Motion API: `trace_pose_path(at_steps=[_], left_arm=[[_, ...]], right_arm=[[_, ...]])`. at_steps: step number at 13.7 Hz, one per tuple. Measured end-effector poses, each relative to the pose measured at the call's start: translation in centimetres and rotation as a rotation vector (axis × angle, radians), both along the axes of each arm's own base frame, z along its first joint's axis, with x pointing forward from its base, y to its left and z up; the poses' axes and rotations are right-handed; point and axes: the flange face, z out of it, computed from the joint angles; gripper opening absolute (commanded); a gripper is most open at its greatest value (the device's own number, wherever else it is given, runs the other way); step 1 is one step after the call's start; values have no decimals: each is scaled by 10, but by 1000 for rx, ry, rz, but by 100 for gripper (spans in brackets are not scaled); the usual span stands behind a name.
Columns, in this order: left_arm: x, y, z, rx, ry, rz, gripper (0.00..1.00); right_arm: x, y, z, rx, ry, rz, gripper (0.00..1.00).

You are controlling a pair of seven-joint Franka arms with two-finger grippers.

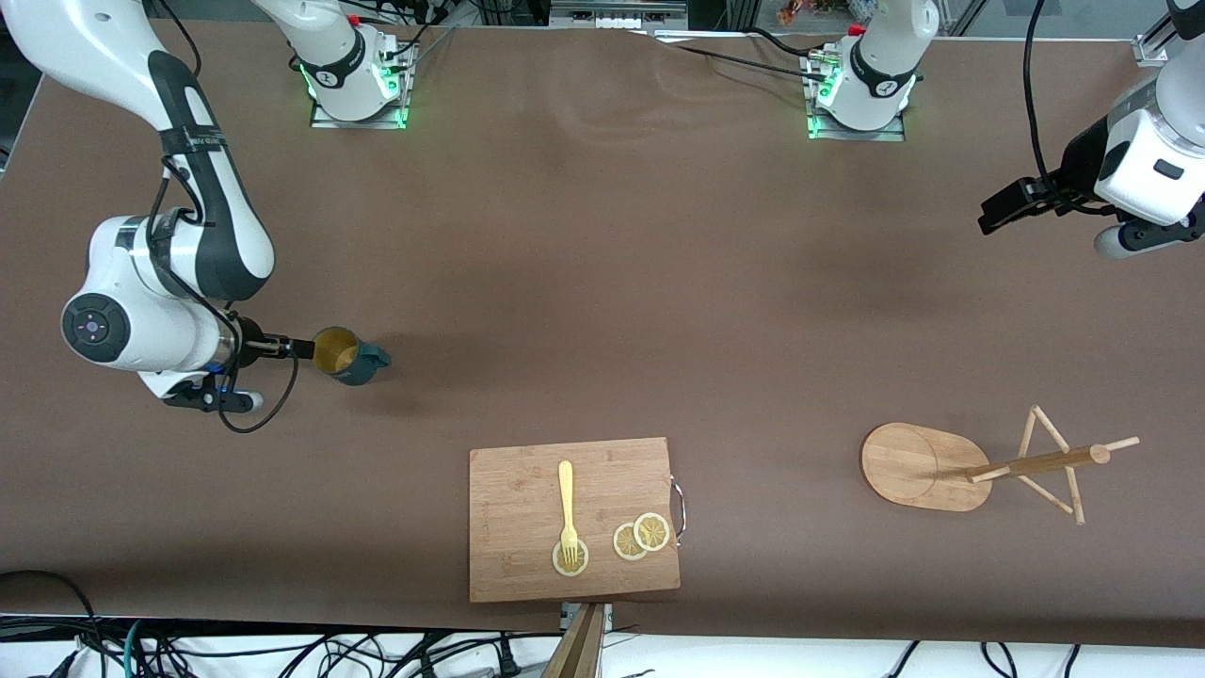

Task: Pass cup and hang on rack
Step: 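Reach the right gripper down toward the teal mug, then close the right gripper on the teal mug's rim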

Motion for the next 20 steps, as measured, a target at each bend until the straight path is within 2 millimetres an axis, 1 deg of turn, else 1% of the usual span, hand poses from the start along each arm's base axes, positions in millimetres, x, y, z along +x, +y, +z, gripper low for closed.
trace_pose_path(at_steps=[2,5,6,8,9,10,11,12,14,17,20], left_arm=[[0,0,0,0,0,0,100],[0,0,0,0,0,0,100],[0,0,0,0,1,0,100],[0,0,0,0,2,0,100],[0,0,0,0,2,0,100],[0,0,0,0,2,0,100],[0,0,0,0,2,0,100],[0,0,0,0,3,0,100],[-1,0,0,0,6,0,100],[-1,0,-1,0,8,0,100],[-1,0,-1,1,11,0,100]], right_arm=[[-6,5,-13,4,-3,9,100],[-10,10,-20,6,2,16,100],[-11,11,-21,6,0,17,92],[-10,11,-26,7,-6,18,52],[-10,11,-29,7,-7,18,36],[-10,12,-32,8,-7,19,21],[-10,12,-34,8,-6,20,8],[-11,13,-35,8,-5,21,0],[-11,15,-35,8,-4,24,0],[-10,26,-34,9,-9,38,0],[-3,36,-24,16,-36,53,0]])
